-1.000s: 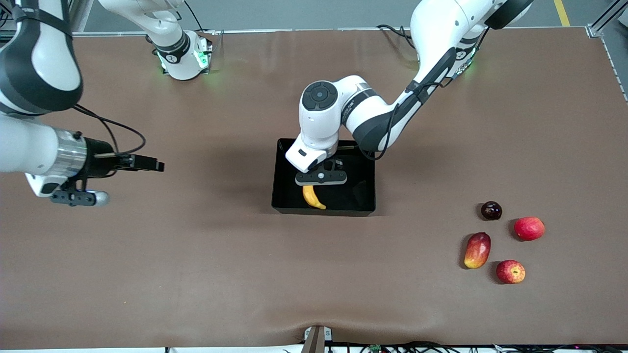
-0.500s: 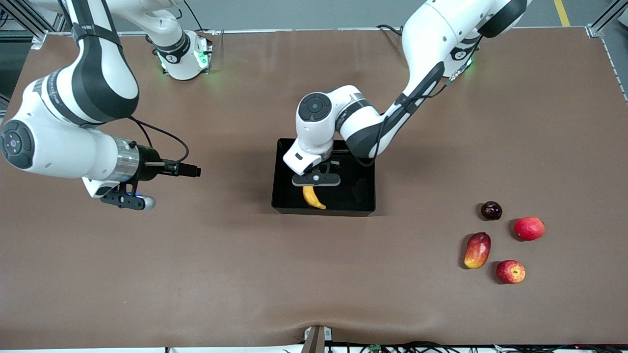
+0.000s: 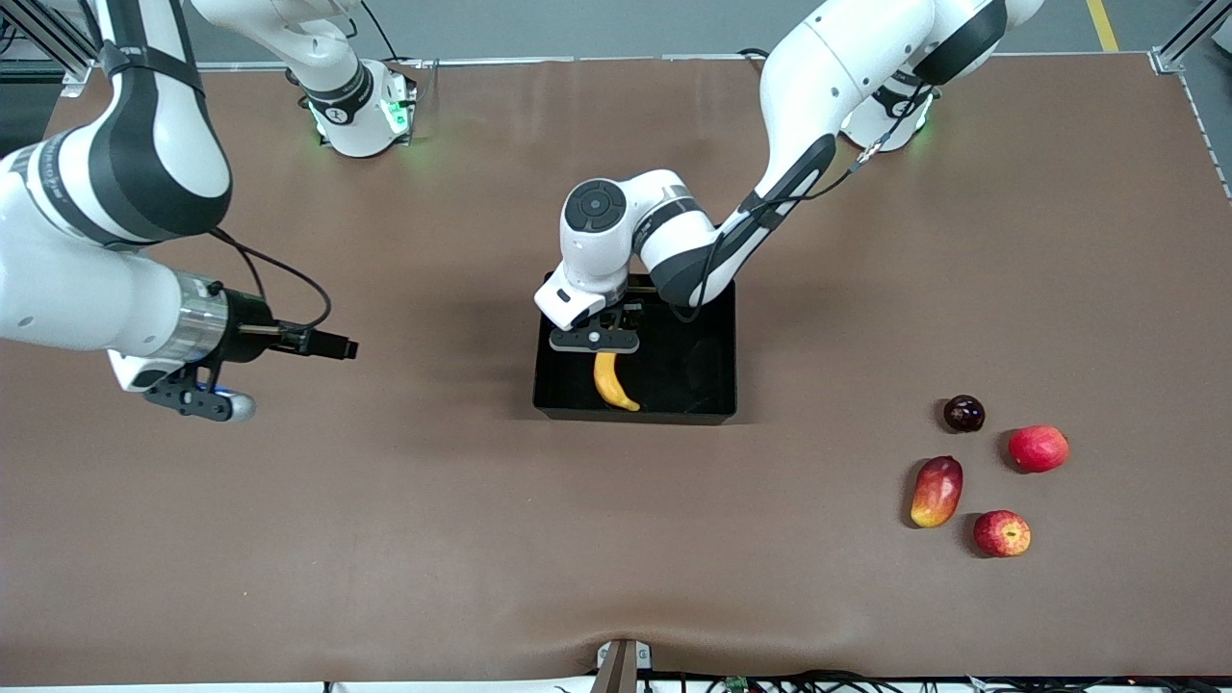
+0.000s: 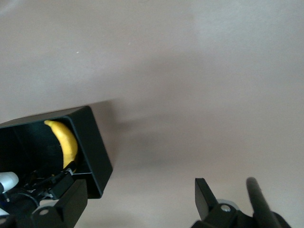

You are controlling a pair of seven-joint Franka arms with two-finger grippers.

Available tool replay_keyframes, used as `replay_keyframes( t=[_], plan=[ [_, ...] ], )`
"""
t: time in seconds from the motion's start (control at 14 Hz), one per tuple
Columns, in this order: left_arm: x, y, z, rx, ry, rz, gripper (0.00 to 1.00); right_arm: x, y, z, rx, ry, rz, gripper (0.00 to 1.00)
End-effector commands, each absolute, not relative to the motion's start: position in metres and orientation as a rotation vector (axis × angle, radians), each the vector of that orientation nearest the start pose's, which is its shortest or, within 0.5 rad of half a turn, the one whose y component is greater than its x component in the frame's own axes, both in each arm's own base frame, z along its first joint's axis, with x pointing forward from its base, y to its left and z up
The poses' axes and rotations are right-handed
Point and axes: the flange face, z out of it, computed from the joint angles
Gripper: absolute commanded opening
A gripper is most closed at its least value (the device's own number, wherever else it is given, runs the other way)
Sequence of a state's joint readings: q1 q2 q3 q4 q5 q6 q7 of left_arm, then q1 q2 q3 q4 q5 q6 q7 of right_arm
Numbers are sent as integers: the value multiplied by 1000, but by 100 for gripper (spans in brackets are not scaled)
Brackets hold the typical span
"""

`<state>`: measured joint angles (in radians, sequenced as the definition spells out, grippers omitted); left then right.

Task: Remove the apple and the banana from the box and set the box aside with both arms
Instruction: 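Grasp the yellow banana with the left gripper while the right gripper approaches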

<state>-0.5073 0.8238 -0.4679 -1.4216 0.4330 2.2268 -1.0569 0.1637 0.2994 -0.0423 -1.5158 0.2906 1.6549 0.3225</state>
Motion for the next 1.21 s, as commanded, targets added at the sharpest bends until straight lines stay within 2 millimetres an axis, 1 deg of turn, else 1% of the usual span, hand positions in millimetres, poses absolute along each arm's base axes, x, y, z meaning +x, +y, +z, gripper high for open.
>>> replay_keyframes(
  t=[0.0,0.21,0.29,0.36,0.43,0.64,0.86,1.14],
  plan=[
    [479,-556,237,-3197,9,-101,100,623,110,485,-2914,340,316,100],
    [475,-563,226,-3232,-48,-109,100,619,105,483,-2914,351,373,100],
    [478,-560,223,-3227,-62,-113,100,619,105,482,-2914,353,380,100],
    [474,-562,220,-3220,-51,-116,100,617,106,480,-2913,350,405,100],
    [476,-560,219,-3215,-61,-120,100,617,106,481,-2913,350,405,100],
    [471,-567,213,-3237,-123,-127,100,617,105,480,-2913,352,409,100],
    [472,-568,215,-3251,-156,-132,100,615,106,478,-2913,348,432,100],
    [474,-572,218,-3294,-258,-163,100,616,104,479,-2913,353,429,100]
  ],
)
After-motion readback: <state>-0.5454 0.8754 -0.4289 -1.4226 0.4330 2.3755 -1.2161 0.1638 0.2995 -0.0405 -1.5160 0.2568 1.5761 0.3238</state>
